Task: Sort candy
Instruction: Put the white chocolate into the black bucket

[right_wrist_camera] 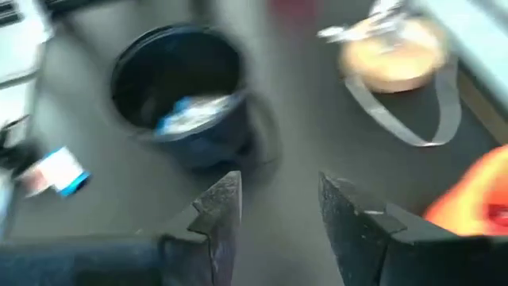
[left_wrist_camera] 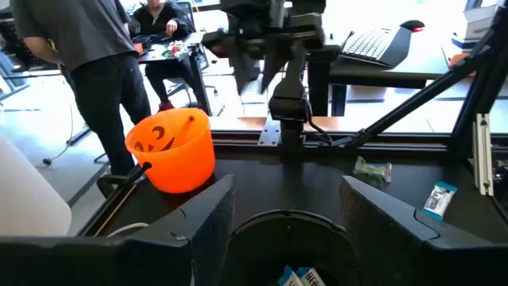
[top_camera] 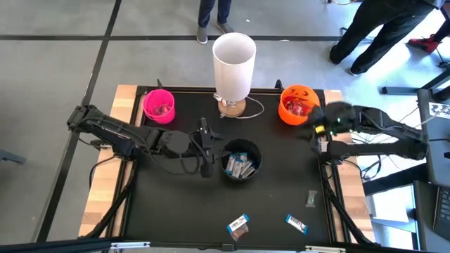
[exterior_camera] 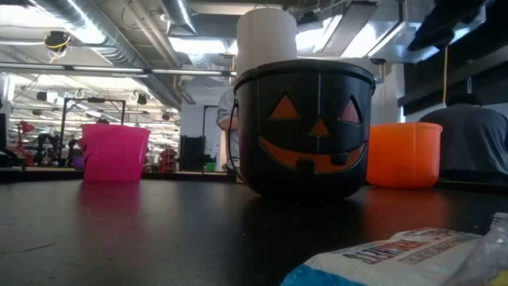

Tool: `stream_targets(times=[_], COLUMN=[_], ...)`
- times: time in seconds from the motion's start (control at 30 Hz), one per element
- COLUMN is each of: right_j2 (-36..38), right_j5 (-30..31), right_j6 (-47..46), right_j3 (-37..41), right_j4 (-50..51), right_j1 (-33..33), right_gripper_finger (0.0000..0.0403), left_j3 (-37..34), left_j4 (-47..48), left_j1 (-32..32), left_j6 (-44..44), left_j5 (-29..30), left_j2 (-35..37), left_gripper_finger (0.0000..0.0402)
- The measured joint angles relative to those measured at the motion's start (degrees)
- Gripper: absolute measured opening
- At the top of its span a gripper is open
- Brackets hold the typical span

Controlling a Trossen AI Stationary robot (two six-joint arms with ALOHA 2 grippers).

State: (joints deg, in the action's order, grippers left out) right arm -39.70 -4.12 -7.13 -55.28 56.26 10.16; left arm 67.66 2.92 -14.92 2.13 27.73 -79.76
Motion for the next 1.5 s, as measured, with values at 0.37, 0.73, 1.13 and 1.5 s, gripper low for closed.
stream_targets(times=[0.37,0.73,1.13,1.5], right_j2=[-10.5,-32.6,-48.3,-56.8], right_j5=[14.5,12.7,4.7,4.0], right_j6=[-20.0,-36.0,-49.7,-56.5], right_j3=[2.8,2.9,2.9,2.7], right_j4=[1.9,0.5,-16.9,-24.0], right_j1=[-38.9,-59.0,-68.0,-70.7], right_gripper_finger=[0.0156,0.0156,0.0225,0.0333], left_j3=[0.0,0.0,-0.1,-0.1], left_j4=[0.1,0.2,0.6,1.1], left_j1=[-0.2,-0.2,-0.3,-0.3], left_j6=[-0.2,-0.2,0.3,0.8], left_j5=[0.3,0.3,0.2,-0.2], left_j2=[0.0,-0.1,-0.4,-1.4], left_gripper_finger=[0.0215,0.0215,0.0215,0.0215])
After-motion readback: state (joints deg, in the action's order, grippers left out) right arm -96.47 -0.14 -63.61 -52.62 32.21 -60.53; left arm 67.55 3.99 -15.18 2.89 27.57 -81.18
